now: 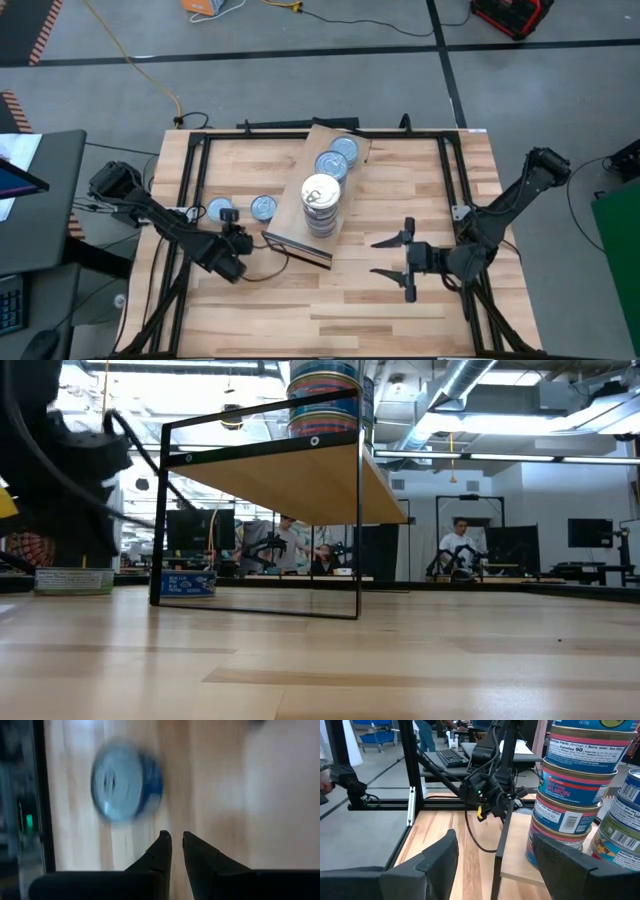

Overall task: Stack canned seafood by type on shelf
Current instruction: Stack the blue tuna can on top of the blue tuna can on the shelf

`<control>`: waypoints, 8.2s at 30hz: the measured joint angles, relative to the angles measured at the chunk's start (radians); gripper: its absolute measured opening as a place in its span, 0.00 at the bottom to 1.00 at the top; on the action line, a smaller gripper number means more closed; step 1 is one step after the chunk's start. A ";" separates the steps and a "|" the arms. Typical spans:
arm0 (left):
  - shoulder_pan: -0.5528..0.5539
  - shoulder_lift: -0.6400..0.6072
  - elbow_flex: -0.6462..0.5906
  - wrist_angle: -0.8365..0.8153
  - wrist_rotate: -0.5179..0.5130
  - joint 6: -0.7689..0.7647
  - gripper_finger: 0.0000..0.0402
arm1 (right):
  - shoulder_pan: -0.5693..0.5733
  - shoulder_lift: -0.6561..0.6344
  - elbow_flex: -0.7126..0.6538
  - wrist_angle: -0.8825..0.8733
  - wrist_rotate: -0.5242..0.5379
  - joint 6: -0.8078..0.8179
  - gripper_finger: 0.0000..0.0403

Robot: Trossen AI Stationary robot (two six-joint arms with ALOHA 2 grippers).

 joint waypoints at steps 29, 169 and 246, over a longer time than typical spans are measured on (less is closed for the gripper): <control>0.230 0.000 0.001 0.234 -0.140 0.487 0.11 | -0.001 0.001 0.000 0.001 -0.004 0.010 0.70; 0.356 -0.002 0.202 -0.036 0.556 0.642 0.47 | -0.021 0.050 -0.001 0.037 -0.005 -0.017 0.70; -0.067 0.264 0.304 1.896 0.076 1.300 0.34 | -0.126 0.439 0.015 0.536 -0.106 -0.349 0.70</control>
